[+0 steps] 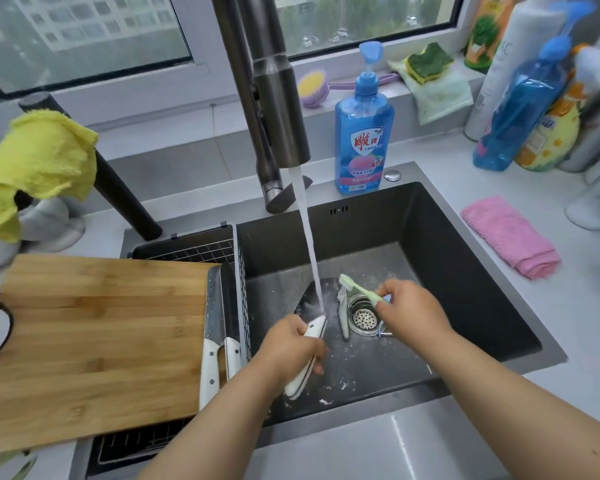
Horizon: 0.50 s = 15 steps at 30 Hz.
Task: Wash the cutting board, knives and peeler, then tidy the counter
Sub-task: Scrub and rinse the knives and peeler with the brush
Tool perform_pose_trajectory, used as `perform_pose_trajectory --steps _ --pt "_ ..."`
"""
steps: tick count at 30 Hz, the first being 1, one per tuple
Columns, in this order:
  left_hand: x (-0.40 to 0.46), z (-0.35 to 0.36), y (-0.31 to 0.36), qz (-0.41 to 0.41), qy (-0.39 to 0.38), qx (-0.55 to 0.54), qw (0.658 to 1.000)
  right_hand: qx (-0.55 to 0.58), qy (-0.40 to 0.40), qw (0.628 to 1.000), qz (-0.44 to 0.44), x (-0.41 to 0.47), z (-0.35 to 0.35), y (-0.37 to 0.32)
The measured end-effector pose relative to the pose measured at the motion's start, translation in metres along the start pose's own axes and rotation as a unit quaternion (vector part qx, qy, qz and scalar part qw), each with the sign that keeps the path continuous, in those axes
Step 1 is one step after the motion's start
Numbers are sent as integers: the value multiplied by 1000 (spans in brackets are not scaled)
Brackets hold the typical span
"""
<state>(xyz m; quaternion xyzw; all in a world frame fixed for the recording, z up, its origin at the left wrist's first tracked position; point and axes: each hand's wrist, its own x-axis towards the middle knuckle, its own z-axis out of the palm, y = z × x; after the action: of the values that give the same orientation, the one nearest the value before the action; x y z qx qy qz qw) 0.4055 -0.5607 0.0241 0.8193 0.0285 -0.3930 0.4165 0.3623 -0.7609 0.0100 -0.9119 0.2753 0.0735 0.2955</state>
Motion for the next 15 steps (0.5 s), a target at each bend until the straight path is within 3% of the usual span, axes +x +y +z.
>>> perform_pose_trajectory --steps 8,15 --pt "-1 -19 7 -25 44 -143 988 50 9 998 -31 -31 -1 -5" --pt "-13 -34 5 24 41 -200 979 39 0 999 -28 -40 9 -16"
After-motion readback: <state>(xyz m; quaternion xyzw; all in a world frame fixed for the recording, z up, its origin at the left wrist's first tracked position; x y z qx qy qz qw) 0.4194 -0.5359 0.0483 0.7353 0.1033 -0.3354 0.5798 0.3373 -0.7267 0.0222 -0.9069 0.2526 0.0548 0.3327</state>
